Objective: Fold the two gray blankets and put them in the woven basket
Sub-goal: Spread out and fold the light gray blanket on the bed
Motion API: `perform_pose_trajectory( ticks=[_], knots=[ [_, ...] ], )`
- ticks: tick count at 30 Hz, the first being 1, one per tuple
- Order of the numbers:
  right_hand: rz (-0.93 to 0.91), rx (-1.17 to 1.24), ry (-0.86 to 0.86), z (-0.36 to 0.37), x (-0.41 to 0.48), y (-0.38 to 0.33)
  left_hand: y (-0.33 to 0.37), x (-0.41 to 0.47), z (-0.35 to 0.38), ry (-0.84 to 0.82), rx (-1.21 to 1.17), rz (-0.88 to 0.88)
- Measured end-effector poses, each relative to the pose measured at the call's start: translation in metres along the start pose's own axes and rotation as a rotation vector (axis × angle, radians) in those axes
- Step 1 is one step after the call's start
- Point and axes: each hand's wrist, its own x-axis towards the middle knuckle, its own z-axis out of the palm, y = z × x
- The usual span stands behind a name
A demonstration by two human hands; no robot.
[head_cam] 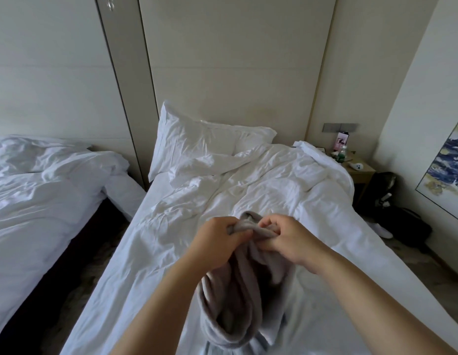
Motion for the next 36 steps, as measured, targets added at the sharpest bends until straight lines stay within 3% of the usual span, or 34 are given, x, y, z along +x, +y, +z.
perform_pose_trajectory(
  ticks=[4, 7, 9, 11, 14, 17, 18, 20, 23, 26, 29, 32, 36],
  knots=[
    [0.03, -0.008, -0.129, 0.0, 0.004, 0.031, 0.007, -0.009, -0.013, 0.051, -0.274, 0.032],
    [0.027, -0.089, 0.015, 0.001, 0.014, 0.062, 0.011, -0.014, -0.028, 0.094, -0.706, -0.053],
    [0.035, -0.237, 0.072, 0.0, 0.017, 0.082, 0.005, -0.014, -0.044, 0.145, -0.841, -0.087],
    [0.062, -0.317, 0.148, -0.002, 0.017, 0.099, -0.001, -0.013, -0.057, 0.204, -0.823, -0.086],
    [0.12, -0.335, 0.374, -0.012, 0.019, 0.102, -0.016, -0.009, -0.067, 0.377, -0.584, -0.077],
    [0.169, 0.038, 0.695, -0.03, 0.028, 0.066, -0.034, -0.01, -0.076, 0.473, -0.397, -0.163],
    [0.139, 0.173, 0.703, -0.033, 0.029, 0.045, -0.037, -0.01, -0.074, 0.443, -0.378, -0.16],
    [-0.023, 0.161, 0.494, -0.026, 0.026, -0.001, -0.031, -0.01, -0.058, 0.276, -0.328, -0.101],
    [-0.229, -0.083, 0.114, 0.0, 0.016, -0.05, -0.013, -0.006, -0.014, -0.022, -0.149, -0.068],
    [-0.183, -0.264, -0.126, -0.001, 0.011, -0.052, -0.012, 0.005, -0.002, 0.003, 0.039, -0.129],
    [0.098, -0.646, -0.351, -0.011, 0.01, -0.013, -0.027, 0.006, -0.012, 0.176, 0.005, -0.17],
    [0.211, -0.65, -0.339, -0.003, 0.008, 0.04, -0.026, 0.001, -0.004, 0.208, -0.118, -0.17],
    [0.217, -0.267, -0.022, -0.003, -0.002, 0.098, -0.04, 0.008, -0.007, 0.439, -0.673, -0.458]
  ],
)
